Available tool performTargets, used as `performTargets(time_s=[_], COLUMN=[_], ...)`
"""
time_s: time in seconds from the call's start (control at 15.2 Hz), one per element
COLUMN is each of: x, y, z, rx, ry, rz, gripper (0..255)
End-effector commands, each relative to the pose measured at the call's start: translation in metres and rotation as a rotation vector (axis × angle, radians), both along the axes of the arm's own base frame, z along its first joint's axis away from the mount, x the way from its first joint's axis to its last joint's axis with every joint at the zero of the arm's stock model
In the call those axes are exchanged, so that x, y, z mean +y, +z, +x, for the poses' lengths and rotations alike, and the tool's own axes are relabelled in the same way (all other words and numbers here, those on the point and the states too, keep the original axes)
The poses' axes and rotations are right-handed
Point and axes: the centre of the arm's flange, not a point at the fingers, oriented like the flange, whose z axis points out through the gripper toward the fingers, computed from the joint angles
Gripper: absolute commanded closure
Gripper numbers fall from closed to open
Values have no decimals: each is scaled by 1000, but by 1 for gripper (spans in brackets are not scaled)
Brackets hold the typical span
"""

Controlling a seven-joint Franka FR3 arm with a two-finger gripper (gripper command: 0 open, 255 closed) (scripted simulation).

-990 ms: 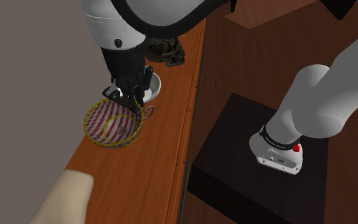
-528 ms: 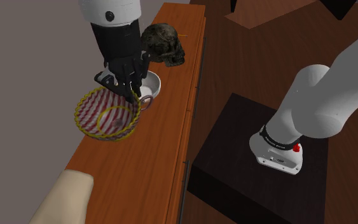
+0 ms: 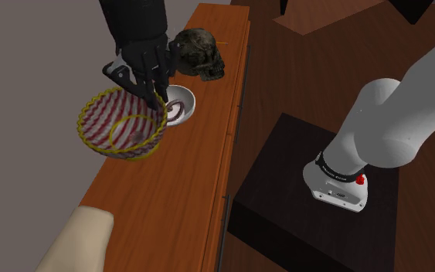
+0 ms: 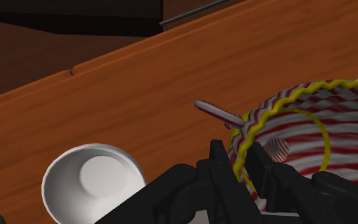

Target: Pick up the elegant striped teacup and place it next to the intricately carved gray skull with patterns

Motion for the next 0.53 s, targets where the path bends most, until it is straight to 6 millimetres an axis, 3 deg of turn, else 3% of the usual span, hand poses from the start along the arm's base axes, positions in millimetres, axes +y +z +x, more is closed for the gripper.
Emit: performTargets(time_s=[0.0,0.13,0.46], x=[2,2,-64], y=[11,18,18], z=[0,0,10], rx=[0,0,0], ry=[0,0,0], rz=[0,0,0], gripper=[255,255,255])
